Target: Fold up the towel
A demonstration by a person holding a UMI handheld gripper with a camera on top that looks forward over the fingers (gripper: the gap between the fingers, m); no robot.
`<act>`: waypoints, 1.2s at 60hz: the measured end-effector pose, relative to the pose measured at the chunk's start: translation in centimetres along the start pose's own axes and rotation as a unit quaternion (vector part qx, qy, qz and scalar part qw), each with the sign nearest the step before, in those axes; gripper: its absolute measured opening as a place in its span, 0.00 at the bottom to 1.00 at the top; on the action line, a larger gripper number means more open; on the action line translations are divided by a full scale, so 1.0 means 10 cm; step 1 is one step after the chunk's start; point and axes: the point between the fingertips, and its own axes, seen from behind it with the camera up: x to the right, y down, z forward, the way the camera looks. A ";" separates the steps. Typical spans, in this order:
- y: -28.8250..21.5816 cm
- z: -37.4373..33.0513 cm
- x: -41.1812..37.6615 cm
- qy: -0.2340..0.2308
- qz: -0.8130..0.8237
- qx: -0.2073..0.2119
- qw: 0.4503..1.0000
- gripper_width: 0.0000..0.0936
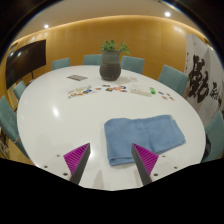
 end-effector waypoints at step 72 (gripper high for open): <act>-0.30 0.82 1.48 -0.027 0.149 -0.053 0.987 0.51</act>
